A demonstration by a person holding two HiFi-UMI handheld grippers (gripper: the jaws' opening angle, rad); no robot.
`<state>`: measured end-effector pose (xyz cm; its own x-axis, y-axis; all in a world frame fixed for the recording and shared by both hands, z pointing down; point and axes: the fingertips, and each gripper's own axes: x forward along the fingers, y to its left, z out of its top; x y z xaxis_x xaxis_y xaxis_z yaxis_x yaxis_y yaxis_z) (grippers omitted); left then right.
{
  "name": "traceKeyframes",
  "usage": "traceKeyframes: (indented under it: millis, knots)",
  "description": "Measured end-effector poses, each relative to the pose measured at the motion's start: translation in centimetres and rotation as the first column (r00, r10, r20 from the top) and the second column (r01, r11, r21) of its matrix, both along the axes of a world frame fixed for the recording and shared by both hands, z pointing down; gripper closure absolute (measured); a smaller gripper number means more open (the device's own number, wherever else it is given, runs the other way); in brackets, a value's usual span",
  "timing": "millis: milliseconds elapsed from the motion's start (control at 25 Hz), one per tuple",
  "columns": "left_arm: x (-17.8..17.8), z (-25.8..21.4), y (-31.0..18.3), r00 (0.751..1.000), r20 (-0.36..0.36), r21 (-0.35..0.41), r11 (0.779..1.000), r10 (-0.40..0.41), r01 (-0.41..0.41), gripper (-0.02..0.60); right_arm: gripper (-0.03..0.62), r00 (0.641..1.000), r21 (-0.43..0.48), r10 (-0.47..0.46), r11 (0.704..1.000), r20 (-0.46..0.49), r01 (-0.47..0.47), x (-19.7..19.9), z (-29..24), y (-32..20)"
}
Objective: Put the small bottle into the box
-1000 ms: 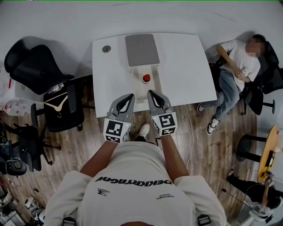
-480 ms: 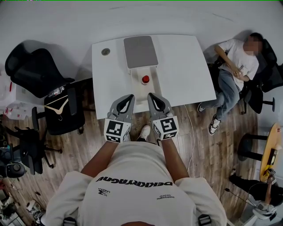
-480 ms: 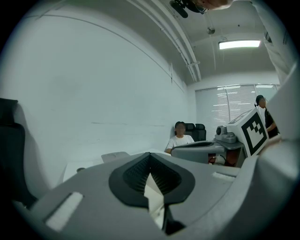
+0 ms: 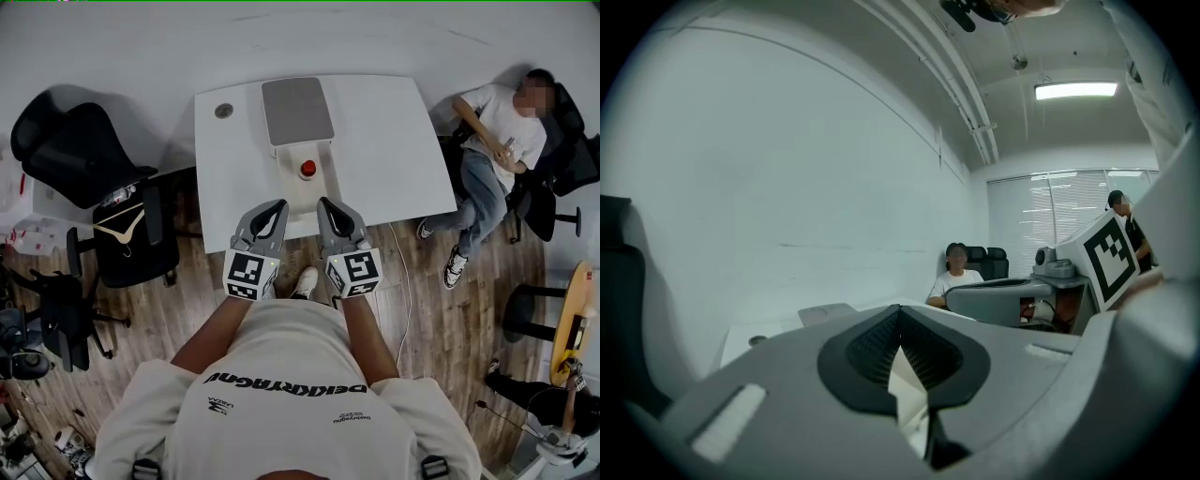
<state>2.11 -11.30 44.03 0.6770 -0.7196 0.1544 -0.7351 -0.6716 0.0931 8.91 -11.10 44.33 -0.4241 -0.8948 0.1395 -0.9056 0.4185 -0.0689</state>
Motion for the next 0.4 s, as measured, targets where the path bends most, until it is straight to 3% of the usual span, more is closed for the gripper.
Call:
traceKeyframes:
  millis: [400]
  knots:
    - [-0.43,-0.59,0.01,1.0,-0.011,0.018,1.0,-0.002,0.002,0.574,0.599,1.0,0.005,0.021,1.0,0.023,-0.021,0.36,-0.46,0.2]
